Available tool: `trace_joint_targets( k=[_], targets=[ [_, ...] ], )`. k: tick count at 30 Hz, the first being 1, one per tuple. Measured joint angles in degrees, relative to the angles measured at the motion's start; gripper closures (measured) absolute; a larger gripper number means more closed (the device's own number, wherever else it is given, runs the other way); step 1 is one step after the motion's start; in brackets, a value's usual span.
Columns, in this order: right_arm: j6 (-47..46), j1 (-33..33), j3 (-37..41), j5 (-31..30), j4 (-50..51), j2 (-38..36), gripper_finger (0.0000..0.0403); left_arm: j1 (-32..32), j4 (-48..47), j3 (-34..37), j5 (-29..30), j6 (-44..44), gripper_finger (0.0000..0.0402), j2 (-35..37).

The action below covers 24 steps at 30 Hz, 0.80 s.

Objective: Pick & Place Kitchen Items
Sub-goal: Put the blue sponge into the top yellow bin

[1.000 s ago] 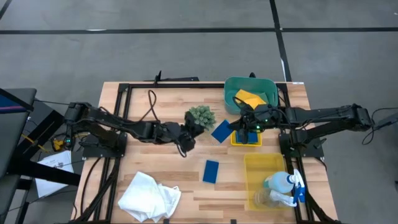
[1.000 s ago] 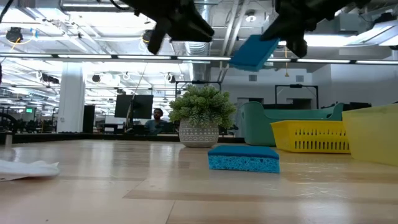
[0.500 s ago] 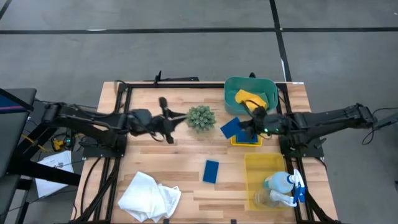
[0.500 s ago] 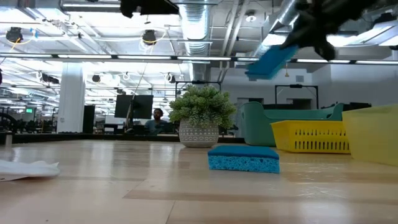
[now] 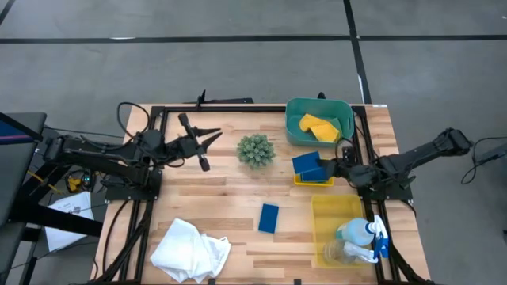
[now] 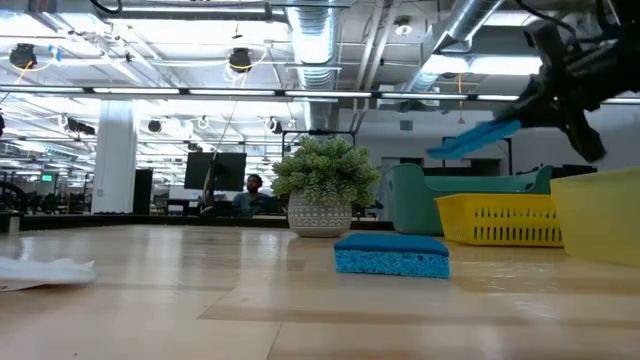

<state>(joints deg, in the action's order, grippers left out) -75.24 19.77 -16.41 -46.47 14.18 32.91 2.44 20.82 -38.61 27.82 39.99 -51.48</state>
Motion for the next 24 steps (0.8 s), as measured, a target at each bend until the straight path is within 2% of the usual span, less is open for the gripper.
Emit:
trace_joint_targets(
  k=[4, 11, 17, 24],
  targets=[
    [-8.19, 4.03, 1.84, -4.18, 0.34, 0.07, 0.0403, -0.01, 0.29, 0.0, 0.35, -0.19, 0.0355, -0.1],
    [-18.69, 12.1, 2.48, -13.65, 3.1, 0.09, 0.0403, -0.86, 1.5, 0.0, 5.59, -2.4, 0.0355, -0.1],
    [-30.04, 15.66, 2.48, -16.81, 8.44, 4.22, 0.0403, -4.05, 1.6, 0.0, 5.98, -3.18, 0.0355, -0.1],
    [-42.42, 16.4, 2.52, -16.86, 15.81, 8.97, 0.0403, -6.38, 1.53, 0.0, 6.14, -4.51, 0.0355, -0.1]
  ],
)
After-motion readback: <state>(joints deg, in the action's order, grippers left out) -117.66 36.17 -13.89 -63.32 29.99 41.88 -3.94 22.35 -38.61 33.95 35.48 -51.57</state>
